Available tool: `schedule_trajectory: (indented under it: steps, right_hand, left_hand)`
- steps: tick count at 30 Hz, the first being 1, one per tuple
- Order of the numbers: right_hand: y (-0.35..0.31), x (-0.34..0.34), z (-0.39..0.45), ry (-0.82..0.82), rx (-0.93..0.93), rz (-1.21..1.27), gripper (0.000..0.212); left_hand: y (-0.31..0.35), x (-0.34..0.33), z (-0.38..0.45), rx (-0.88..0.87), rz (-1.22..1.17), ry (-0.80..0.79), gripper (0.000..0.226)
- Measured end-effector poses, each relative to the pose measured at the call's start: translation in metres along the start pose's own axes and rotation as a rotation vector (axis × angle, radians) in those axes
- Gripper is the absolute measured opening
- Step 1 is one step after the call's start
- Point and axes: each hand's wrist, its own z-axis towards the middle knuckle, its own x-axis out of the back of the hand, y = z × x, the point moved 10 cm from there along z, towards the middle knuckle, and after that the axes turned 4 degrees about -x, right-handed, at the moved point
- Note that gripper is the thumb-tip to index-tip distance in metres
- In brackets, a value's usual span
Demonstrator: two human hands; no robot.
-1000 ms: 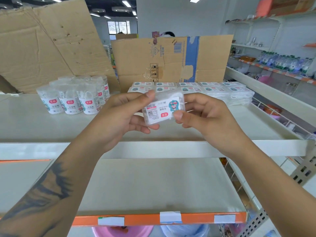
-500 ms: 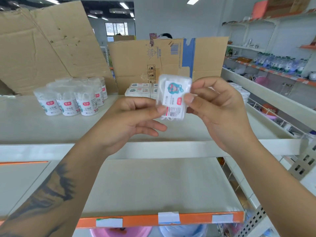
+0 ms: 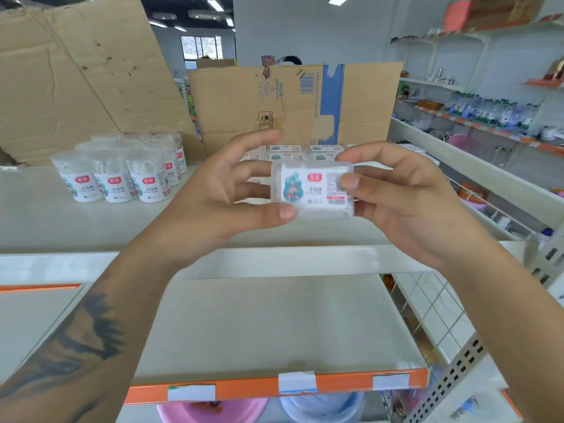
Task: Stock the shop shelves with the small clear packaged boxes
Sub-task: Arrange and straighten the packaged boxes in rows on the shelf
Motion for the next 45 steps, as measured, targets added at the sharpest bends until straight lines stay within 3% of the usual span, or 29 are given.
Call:
schedule_trajectory:
  steps: [5, 10, 15, 17, 19, 23, 27, 31, 34, 45]
  right_hand:
    - [0.01, 0.011, -0.008, -0.02, -0.061, -0.08, 0.043]
    - [0.015, 0.029, -0.014, 0.063, -0.054, -0.185, 0.037]
    - [0.004, 0.019, -0.026, -0.029, 0.124, -0.687, 0.051]
    - [-0.004, 0.012, -0.029, -0.059, 0.245, -0.971, 0.049]
    - [-0.01, 0.012, -0.027, -0.043, 0.304, -1.099, 0.045]
    - [-0.004, 0.036, -0.001, 0.071, 0.142, -1.163, 0.042]
    - [0.026, 0.068, 0.031, 0.116, -0.119, -1.263, 0.034]
    - [0.039, 0.074, 0.054, 0.164, -0.127, -1.274, 0.025]
    - [0.039, 0.065, 0.065, 0.145, -0.101, -1.33, 0.03]
    - [0.04, 0.058, 0.069, 0.158, -0.095, -1.3, 0.035]
  left_hand:
    - [-0.004, -0.009, -0.002, -0.022, 0.198, -0.083, 0.059]
    - [-0.014, -0.025, -0.002, -0.006, 0.5, -0.068, 0.065]
    - [-0.026, -0.039, 0.004, 0.051, 0.477, -0.118, 0.048]
    - [-0.027, -0.042, 0.007, 0.055, 0.474, -0.138, 0.045]
    - [-0.026, -0.043, 0.009, 0.053, 0.485, -0.121, 0.048]
    - [-0.032, -0.027, 0.004, 0.17, 0.796, 0.004, 0.078]
    - [-0.044, -0.026, -0.015, 0.304, 1.175, -0.076, 0.075]
    - [-0.053, -0.032, -0.019, 0.332, 1.234, -0.165, 0.076]
    - [-0.054, -0.034, -0.018, 0.31, 1.28, -0.186, 0.077]
    - [-0.047, -0.035, -0.019, 0.2, 1.384, -0.102, 0.08]
